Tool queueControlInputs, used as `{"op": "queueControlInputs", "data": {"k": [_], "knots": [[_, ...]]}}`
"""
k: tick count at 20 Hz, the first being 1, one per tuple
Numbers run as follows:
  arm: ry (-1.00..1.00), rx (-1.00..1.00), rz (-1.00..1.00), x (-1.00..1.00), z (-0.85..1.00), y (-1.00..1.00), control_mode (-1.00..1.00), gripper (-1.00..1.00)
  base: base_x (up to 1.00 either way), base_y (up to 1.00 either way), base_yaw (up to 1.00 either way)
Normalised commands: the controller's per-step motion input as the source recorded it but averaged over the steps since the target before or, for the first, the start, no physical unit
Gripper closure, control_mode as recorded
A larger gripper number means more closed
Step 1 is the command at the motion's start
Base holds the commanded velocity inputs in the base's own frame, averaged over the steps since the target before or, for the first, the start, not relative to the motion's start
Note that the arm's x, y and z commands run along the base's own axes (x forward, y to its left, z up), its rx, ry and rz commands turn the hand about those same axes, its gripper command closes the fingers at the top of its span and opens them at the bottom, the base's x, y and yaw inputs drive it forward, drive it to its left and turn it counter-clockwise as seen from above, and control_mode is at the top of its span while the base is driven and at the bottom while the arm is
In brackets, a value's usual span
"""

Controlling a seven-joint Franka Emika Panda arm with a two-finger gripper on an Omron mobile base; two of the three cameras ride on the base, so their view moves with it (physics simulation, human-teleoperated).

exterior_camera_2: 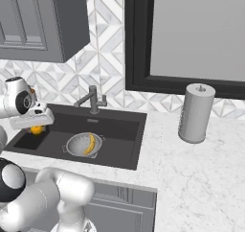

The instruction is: Put the colander in the sink, put the banana, tangerine in the colander, and turn on the sink faucet and pour water over the colander.

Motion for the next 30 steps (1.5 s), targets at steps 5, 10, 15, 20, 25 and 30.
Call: {"op": "queueControlInputs", "data": {"k": [5, 10, 15, 20, 25, 30], "knots": [[0.00, 0.06, 0.20, -0.01, 0.00, -0.85, -1.00, 1.00, 0.00, 0.00, 0.00], [0.00, 0.14, 0.10, 0.00, 0.00, -0.89, -1.00, 1.00, 0.00, 0.00, 0.00], [0.00, 0.25, 0.03, 0.08, 0.00, -0.89, -1.00, 1.00, 0.00, 0.00, 0.00], [0.02, 0.29, 0.00, 0.43, 0.00, -0.83, -1.00, 1.00, 0.00, 0.00, 0.00], [0.10, 0.28, 0.00, 0.70, -0.09, -0.53, -1.00, 1.00, 0.00, 0.00, 0.00], [0.09, 0.15, 0.00, 0.87, -0.22, 0.12, -1.00, 1.00, 0.00, 0.00, 0.00]]}}
